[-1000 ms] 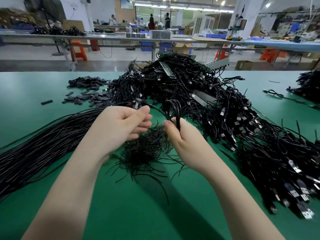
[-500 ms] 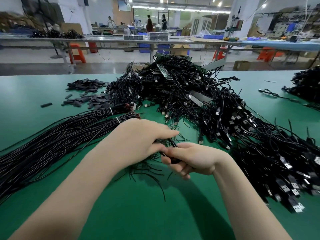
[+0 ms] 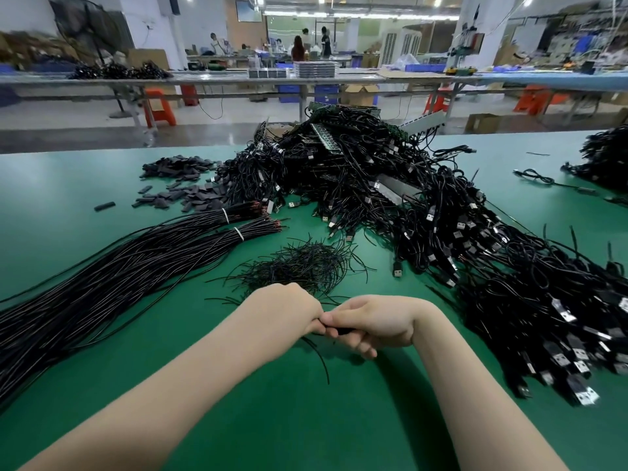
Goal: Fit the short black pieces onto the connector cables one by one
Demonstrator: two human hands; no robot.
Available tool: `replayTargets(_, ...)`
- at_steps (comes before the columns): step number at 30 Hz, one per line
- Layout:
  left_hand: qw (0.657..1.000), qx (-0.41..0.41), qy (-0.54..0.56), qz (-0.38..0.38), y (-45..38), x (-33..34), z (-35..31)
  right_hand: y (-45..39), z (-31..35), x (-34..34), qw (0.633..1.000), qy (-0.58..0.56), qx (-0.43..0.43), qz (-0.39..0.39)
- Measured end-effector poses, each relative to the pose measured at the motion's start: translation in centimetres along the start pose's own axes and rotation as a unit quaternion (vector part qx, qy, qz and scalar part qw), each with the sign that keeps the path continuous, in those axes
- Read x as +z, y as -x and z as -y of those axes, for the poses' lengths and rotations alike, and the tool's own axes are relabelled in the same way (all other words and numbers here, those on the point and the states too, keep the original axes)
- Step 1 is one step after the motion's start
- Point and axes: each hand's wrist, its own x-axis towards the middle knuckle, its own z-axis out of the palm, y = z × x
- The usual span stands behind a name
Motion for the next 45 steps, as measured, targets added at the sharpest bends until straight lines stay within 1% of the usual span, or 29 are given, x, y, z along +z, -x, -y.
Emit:
replayTargets(1, 1.000, -0.005, 0.000, -0.019, 0.0, 0.4, 0.1, 0.1, -0.2, -0.3, 1.000, -0.014, -0.007, 0.000)
replayTargets(2, 0.998, -0.014, 0.014, -0.057, 0.0, 0.8, 0.4, 0.2, -0.3, -0.7, 0.999, -0.030, -0.014, -0.005)
replayTargets(3, 0.992, -0.025, 0.045, -0.113, 0.1, 1.5, 0.9, 0.3, -0.3, -1.1, 0.998, -0.051, -0.018, -0.025)
replayTargets(4, 0.977, -0.041, 0.099, -0.184, 0.0, 2.3, 1.3, 0.4, -0.4, -1.6, 0.995, -0.069, -0.023, -0.071)
replayTargets(5, 0.946, -0.067, 0.179, -0.261, 0.0, 3.1, 1.8, 0.4, -0.4, -2.1, 0.986, -0.082, -0.036, -0.142)
replayTargets(6, 0.895, -0.099, 0.279, -0.335, -0.1, 3.9, 2.1, 0.3, -0.4, -2.5, 0.967, -0.084, -0.060, -0.232)
replayTargets(7, 0.829, -0.131, 0.376, -0.394, -0.4, 4.6, 2.1, 0.2, -0.5, -2.8, 0.938, -0.073, -0.088, -0.326)
replayTargets(8, 0.768, -0.158, 0.451, -0.426, -0.7, 5.3, 2.0, -0.1, -0.7, -2.9, 0.903, -0.041, -0.116, -0.411)
replayTargets(9, 0.726, -0.175, 0.498, -0.441, -1.0, 5.8, 1.8, -0.3, -1.0, -3.0, 0.868, 0.016, -0.134, -0.478)
replayTargets(10, 0.701, -0.181, 0.524, -0.449, -1.3, 6.4, 1.5, -0.6, -1.3, -3.0, 0.841, 0.091, -0.136, -0.516)
replayTargets(11, 0.687, -0.179, 0.538, -0.455, -1.7, 7.1, 1.3, -0.8, -1.5, -2.9, 0.829, 0.164, -0.125, -0.520)
replayTargets(12, 0.679, -0.172, 0.548, -0.456, -2.0, 7.8, 1.1, -1.1, -1.5, -2.7, 0.831, 0.224, -0.104, -0.499)
replayTargets(14, 0.663, -0.163, 0.573, -0.453, -2.6, 8.8, 0.8, -1.6, -1.5, -2.2, 0.841, 0.301, -0.045, -0.448)
replayTargets(15, 0.655, -0.163, 0.580, -0.456, -2.8, 9.0, 0.8, -1.9, -1.5, -2.0, 0.837, 0.328, -0.022, -0.437)
replayTargets(16, 0.649, -0.163, 0.582, -0.461, -3.0, 9.2, 0.9, -2.3, -1.4, -1.7, 0.829, 0.350, -0.009, -0.437)
replayTargets(19, 0.651, -0.151, 0.579, -0.467, -3.2, 9.3, 1.1, -3.1, -1.5, -1.1, 0.807, 0.380, -0.010, -0.452)
replayTargets(23, 0.657, -0.144, 0.582, -0.458, -3.5, 9.6, 1.0, -3.5, -1.6, -0.9, 0.798, 0.396, -0.013, -0.454)
replayTargets(28, 0.657, -0.144, 0.576, -0.464, -3.4, 9.5, 0.9, -3.7, -1.6, -0.7, 0.773, 0.462, -0.025, -0.435)
replayTargets(32, 0.655, -0.143, 0.575, -0.469, -3.4, 9.6, 0.8, -3.5, -1.5, -0.9, 0.760, 0.460, -0.037, -0.457)
replayTargets(34, 0.655, -0.141, 0.573, -0.472, -3.5, 9.7, 0.8, -3.5, -1.5, -0.9, 0.764, 0.445, -0.046, -0.465)
replayTargets(37, 0.654, -0.139, 0.570, -0.477, -3.6, 9.9, 0.9, -3.4, -1.5, -0.7, 0.792, 0.386, -0.075, -0.467)
replayTargets(40, 0.664, -0.125, 0.554, -0.487, -3.8, 10.1, 0.8, -3.0, -1.4, -0.9, 0.810, 0.342, -0.082, -0.469)
replayTargets(45, 0.661, -0.108, 0.555, -0.493, -4.1, 10.2, 0.7, -3.0, -1.3, -0.9, 0.804, 0.356, -0.073, -0.470)
